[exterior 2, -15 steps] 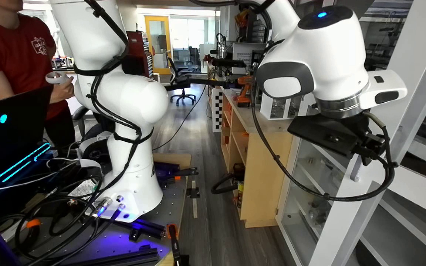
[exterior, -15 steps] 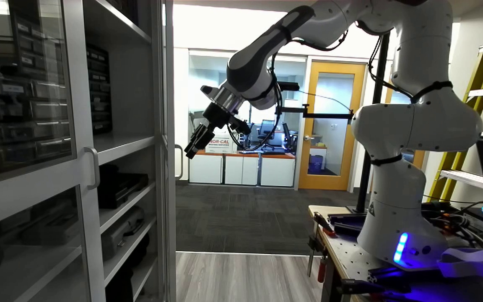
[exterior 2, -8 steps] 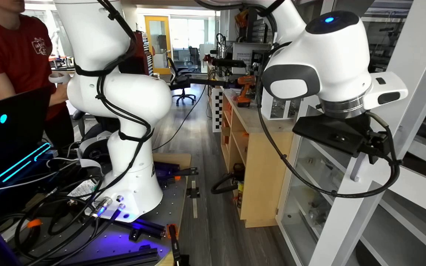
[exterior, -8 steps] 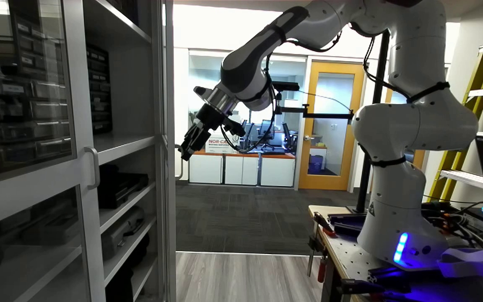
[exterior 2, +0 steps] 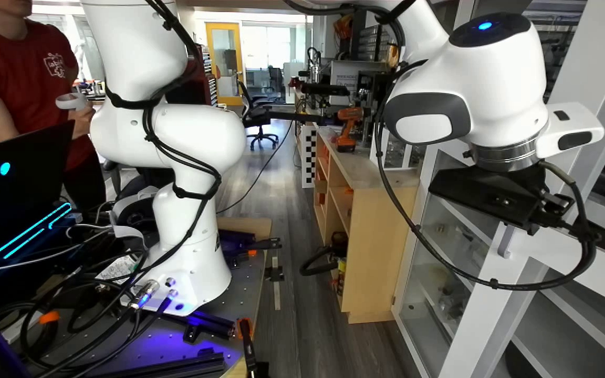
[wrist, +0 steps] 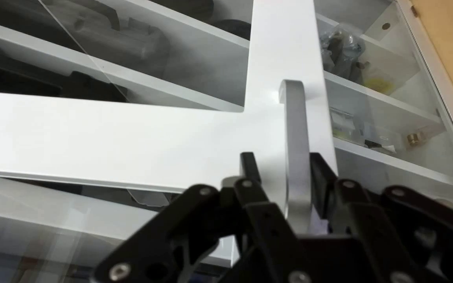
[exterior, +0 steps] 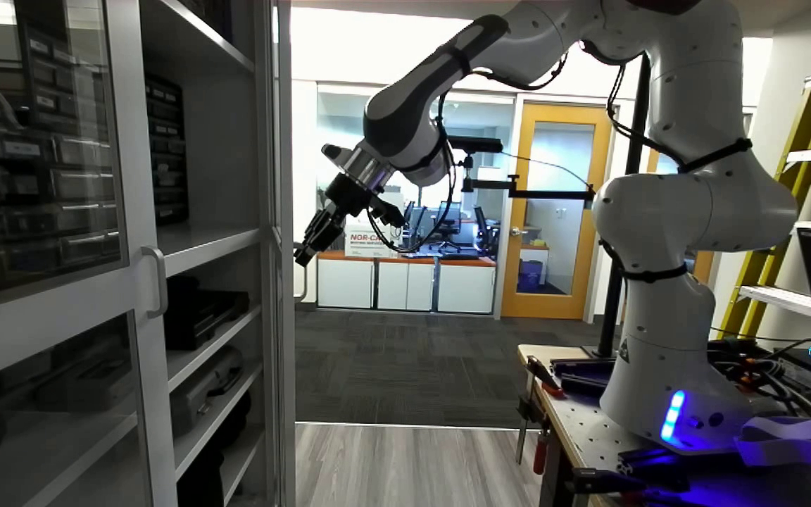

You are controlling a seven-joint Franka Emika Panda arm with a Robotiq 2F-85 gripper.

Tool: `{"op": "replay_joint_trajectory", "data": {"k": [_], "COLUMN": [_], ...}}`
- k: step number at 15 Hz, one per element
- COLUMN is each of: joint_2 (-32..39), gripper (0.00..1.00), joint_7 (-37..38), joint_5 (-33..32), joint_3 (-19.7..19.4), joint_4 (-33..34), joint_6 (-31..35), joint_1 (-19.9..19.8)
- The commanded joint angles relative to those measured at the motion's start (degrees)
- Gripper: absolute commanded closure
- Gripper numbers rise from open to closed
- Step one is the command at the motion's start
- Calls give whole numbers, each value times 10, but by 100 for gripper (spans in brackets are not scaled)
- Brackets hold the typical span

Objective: Close the door of the cabinet

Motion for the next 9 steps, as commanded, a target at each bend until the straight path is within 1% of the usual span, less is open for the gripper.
{"op": "replay_joint_trajectory", "data": {"k": [1,2,3,4,7,9], "joint_2": [-17,-15,-13,-11,2,12], "gripper": [94,98,97,93,94,94], "joint_7": [-8,-7,-1,4,21,39], "joint_5": [-9,-9,-7,-7,-5,-6], "joint_3": [-26,-27,-30,-34,-49,-69], "joint_4": [10,9,9,11,17,24], "joint_6": [14,16,19,19,23,28], "joint_1": [30,36,43,50,76,103]}}
